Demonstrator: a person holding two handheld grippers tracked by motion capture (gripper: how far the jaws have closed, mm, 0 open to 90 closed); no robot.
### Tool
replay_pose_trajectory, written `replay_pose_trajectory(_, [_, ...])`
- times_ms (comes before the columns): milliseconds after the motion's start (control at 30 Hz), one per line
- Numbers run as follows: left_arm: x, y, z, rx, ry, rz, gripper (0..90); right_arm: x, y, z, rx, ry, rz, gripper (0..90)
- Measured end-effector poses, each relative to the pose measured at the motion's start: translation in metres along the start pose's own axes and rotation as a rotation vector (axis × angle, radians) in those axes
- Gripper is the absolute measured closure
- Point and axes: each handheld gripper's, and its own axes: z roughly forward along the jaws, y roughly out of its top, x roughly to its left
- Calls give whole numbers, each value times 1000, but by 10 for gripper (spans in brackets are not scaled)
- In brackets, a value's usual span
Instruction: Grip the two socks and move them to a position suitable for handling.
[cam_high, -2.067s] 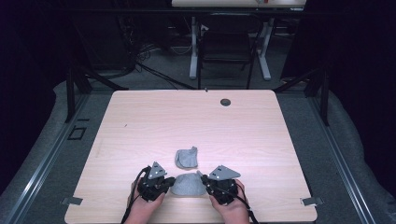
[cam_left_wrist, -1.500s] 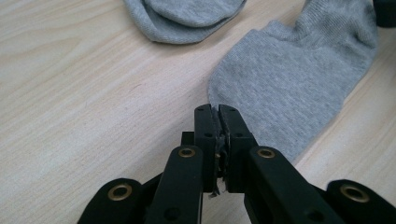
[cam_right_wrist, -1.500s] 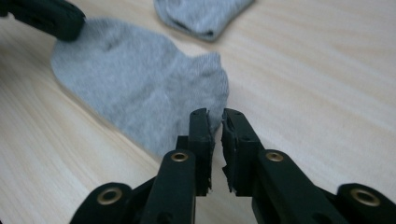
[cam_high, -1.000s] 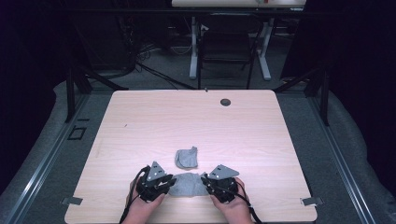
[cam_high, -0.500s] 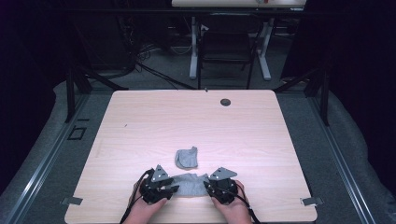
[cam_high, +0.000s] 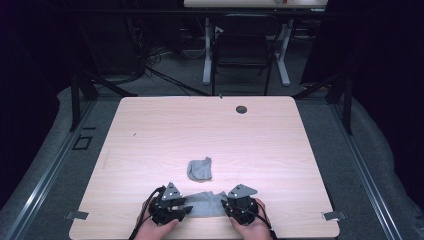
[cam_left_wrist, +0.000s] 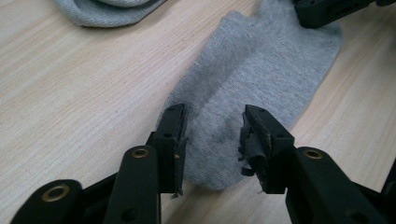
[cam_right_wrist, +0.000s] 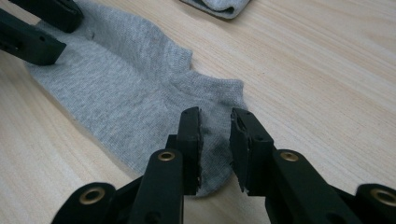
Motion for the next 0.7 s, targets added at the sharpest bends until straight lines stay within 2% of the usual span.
replay_pose_trajectory(133, [2, 3, -5, -22, -1, 10, 550, 1, 2, -1, -12, 20, 1, 674])
replay_pose_trajectory(300, [9, 8, -15, -66, 25, -1, 549, 3, 15, -9, -60, 28, -18, 691])
replay_pose_trajectory(367, [13, 9, -17, -73, 33, -17, 551, 3, 23, -9, -75, 28, -17, 705])
replay_pose_trajectory(500, [23, 12, -18, -88, 67, -32, 565, 0, 41, -1, -67, 56, -45, 757])
replay_pose_trajectory(700, [38, 13, -20, -101, 107, -41, 578, 4, 66, 23, -65, 59, -67, 783])
